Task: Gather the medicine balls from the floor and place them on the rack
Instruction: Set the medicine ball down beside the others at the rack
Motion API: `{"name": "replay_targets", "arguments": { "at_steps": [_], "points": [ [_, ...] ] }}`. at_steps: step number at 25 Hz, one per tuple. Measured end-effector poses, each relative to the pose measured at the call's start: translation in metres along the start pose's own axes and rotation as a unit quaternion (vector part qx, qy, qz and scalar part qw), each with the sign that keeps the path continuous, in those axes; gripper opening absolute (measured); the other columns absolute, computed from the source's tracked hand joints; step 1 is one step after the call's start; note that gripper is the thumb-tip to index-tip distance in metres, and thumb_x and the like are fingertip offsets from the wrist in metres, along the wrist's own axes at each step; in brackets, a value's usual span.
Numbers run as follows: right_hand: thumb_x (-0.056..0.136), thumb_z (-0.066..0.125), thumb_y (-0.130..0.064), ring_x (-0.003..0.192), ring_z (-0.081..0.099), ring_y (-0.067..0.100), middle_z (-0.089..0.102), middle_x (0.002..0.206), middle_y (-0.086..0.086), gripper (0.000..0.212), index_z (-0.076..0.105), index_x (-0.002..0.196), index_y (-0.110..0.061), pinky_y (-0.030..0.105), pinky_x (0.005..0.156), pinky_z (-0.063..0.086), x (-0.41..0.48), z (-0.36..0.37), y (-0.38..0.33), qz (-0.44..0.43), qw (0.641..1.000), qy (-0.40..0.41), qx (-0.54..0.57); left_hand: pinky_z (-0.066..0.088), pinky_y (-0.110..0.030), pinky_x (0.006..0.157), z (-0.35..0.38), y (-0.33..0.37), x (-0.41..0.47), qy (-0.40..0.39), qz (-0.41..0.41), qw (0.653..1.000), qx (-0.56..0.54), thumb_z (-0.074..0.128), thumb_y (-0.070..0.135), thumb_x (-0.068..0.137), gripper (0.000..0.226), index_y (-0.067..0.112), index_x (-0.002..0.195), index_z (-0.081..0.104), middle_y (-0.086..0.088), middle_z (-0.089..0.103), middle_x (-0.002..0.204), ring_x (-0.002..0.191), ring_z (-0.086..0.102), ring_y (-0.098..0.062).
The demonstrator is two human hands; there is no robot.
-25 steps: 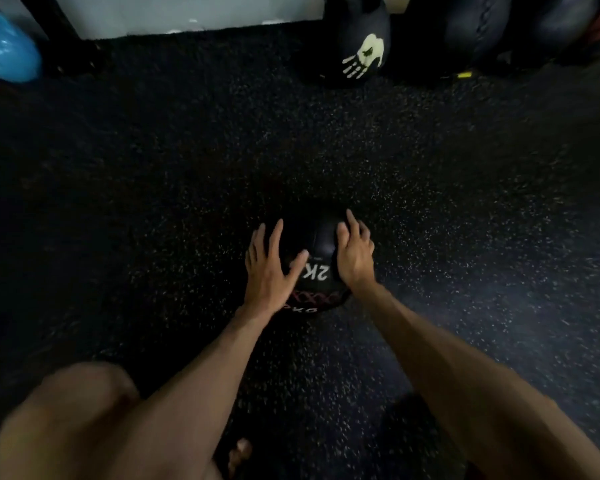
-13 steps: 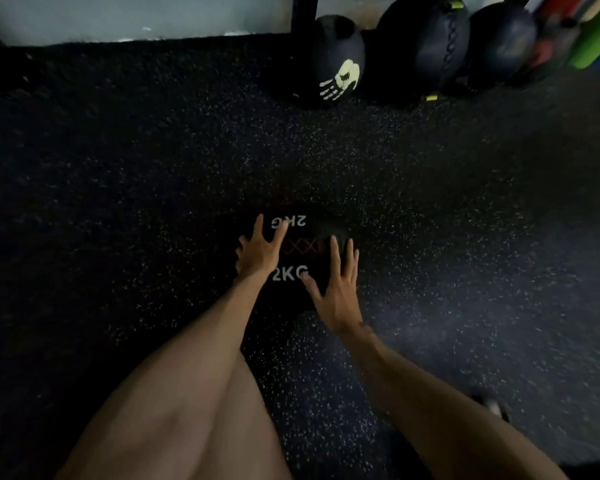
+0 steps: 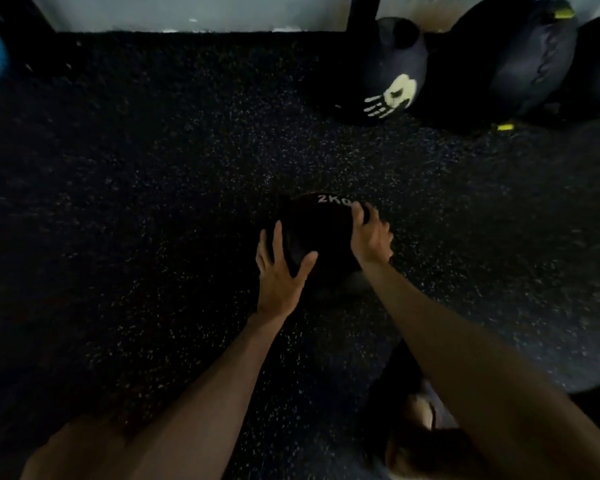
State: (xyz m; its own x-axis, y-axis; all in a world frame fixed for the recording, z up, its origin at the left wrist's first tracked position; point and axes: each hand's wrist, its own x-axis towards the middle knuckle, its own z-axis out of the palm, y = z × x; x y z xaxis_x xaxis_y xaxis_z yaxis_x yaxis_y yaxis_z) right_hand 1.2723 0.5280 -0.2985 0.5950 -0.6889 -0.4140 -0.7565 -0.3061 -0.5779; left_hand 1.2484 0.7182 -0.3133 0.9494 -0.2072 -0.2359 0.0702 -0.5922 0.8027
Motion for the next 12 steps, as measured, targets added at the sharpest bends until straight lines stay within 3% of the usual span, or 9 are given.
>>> {"name": "replay_targets", "arguments": {
  "at_steps": [3, 7, 12],
  "points": [
    [0.098, 0.035, -0.061, 0.127, 0.05, 0.037, 0.053, 0.141, 0.016, 0.063, 0.052, 0.139, -0.016, 0.054, 0.108, 0.039, 0.067, -0.012, -0.026, 0.024, 0.998, 0.005, 0.049, 0.035, -0.056, 0.114, 0.018, 0.017, 0.039, 0.025, 0.026, 0.999, -0.033, 0.058, 0.075, 0.08, 0.092, 0.054, 0.153, 0.007, 0.004, 0.003, 0.166, 0.152, 0.007, -0.025],
    [0.1, 0.046, -0.035, 0.128, 0.05, 0.038, 0.05, 0.144, 0.021, 0.056, 0.046, 0.142, 0.003, 0.038, 0.105, 0.04, 0.133, -0.025, -0.071, 0.014, 0.997, -0.04, 0.06, 0.04, -0.056, 0.109, 0.032, 0.061, 0.1, 0.126, -0.008, 0.992, -0.011, 0.05, 0.083, 0.075, 0.079, 0.053, 0.146, 0.032, -0.005, 0.026, 0.159, 0.143, 0.029, -0.03],
    [0.1, 0.047, -0.027, 0.106, 0.063, 0.036, 0.068, 0.114, 0.018, 0.034, 0.067, 0.111, -0.002, 0.03, 0.082, 0.043, 0.178, -0.027, -0.118, -0.167, 0.983, -0.069, 0.044, 0.045, -0.043, 0.104, 0.022, 0.101, 0.203, 0.128, -0.144, 0.981, -0.017, 0.05, 0.085, 0.074, 0.071, 0.046, 0.134, 0.055, 0.001, 0.051, 0.142, 0.13, 0.048, -0.024]
  ]
}}
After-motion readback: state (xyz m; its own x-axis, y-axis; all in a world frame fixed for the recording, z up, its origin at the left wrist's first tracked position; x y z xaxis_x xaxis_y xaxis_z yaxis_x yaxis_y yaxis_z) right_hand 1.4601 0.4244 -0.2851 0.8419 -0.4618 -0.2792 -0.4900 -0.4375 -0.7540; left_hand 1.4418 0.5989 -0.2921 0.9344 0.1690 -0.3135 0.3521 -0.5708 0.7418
